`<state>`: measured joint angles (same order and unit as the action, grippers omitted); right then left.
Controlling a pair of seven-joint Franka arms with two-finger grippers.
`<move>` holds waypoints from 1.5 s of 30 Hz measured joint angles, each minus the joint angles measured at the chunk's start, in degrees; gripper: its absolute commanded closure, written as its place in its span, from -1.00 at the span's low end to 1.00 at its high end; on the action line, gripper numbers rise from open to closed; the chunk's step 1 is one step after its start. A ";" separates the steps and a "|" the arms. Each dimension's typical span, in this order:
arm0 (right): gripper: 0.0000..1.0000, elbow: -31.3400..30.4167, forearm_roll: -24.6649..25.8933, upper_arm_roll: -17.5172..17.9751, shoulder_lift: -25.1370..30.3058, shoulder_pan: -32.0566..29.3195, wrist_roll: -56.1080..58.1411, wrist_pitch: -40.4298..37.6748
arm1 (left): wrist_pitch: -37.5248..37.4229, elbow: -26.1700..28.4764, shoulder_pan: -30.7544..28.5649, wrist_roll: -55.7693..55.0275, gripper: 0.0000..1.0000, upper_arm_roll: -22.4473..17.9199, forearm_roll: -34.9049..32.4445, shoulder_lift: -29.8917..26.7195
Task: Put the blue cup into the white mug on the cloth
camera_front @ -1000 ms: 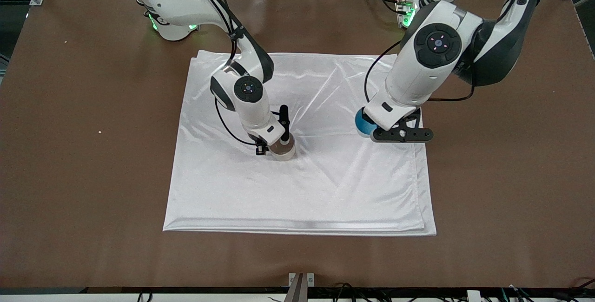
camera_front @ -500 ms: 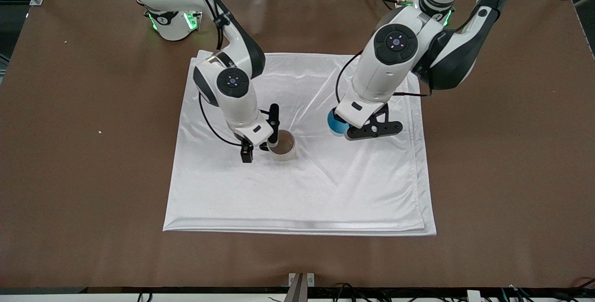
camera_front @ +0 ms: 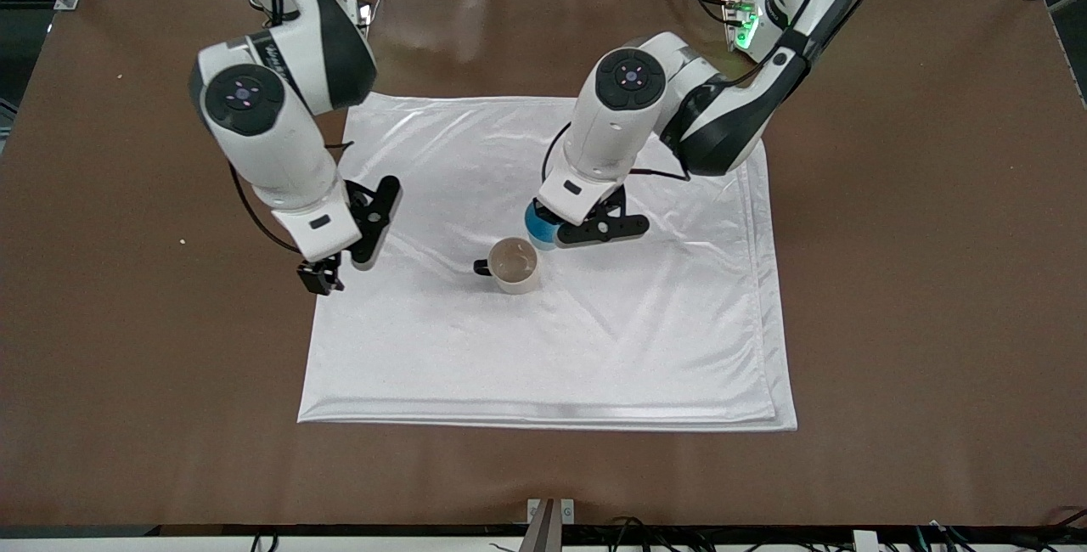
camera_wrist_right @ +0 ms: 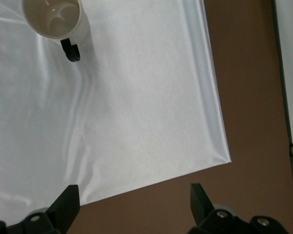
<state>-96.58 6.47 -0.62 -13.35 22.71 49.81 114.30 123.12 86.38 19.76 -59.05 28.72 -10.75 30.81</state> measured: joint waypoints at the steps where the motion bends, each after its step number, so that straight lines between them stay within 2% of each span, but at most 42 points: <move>1: -1.00 0.00 -0.26 0.00 0.69 -0.69 -0.07 -0.67 | 0.82 0.00 0.60 -0.31 1.00 -0.25 -0.33 0.61; 9: -1.00 -0.01 -1.00 -0.23 6.04 -6.76 -0.90 -5.42 | 7.16 -0.01 7.88 -4.22 1.00 -5.84 -1.29 4.67; 16: -1.00 -0.02 -1.05 -0.42 9.21 -11.03 -3.11 -7.29 | 8.53 -0.08 13.69 -6.34 1.00 -11.62 -1.33 5.84; 29: -1.00 -0.11 -1.05 -0.54 12.62 -16.48 -14.15 -12.55 | 9.51 -1.34 13.77 -6.34 1.00 -12.77 -1.33 7.52; 32: -1.00 -0.11 -1.06 -0.56 13.24 -17.80 -18.00 -14.60 | 10.01 -1.58 13.77 -6.34 0.74 -12.77 -1.33 7.94; 34: -1.00 -0.11 -1.06 -0.56 13.68 -18.33 -21.02 -15.92 | 10.41 -1.86 13.78 -6.34 0.38 -12.77 -1.33 8.25; 36: -1.00 -0.11 -1.06 -0.56 14.10 -18.52 -24.15 -17.13 | 10.66 -2.16 13.79 -6.34 -0.14 -12.77 -1.33 8.50; 37: -1.00 -0.12 -1.06 -0.56 14.30 -18.54 -25.83 -17.74 | 10.72 -2.29 13.79 -6.34 -0.47 -12.77 -1.33 8.61; 38: -1.00 -0.12 -1.06 -0.55 14.48 -18.54 -27.24 -18.29 | 10.76 -2.39 13.79 -6.34 -0.91 -12.77 -1.33 8.68; 39: -1.00 -0.12 -1.06 -0.55 14.65 -18.55 -28.46 -18.83 | 10.79 -2.44 13.79 -6.34 -1.00 -12.77 -1.33 8.73; 45: -1.00 0.10 -1.06 -0.90 15.21 -19.74 -31.67 -21.14 | 10.93 -2.71 13.81 -5.30 -1.00 -12.77 -1.39 8.77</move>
<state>-96.48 5.41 -1.52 1.85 2.97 18.14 93.16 134.05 83.67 33.57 -64.35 15.95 -12.14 39.58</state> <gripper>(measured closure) 0.000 0.432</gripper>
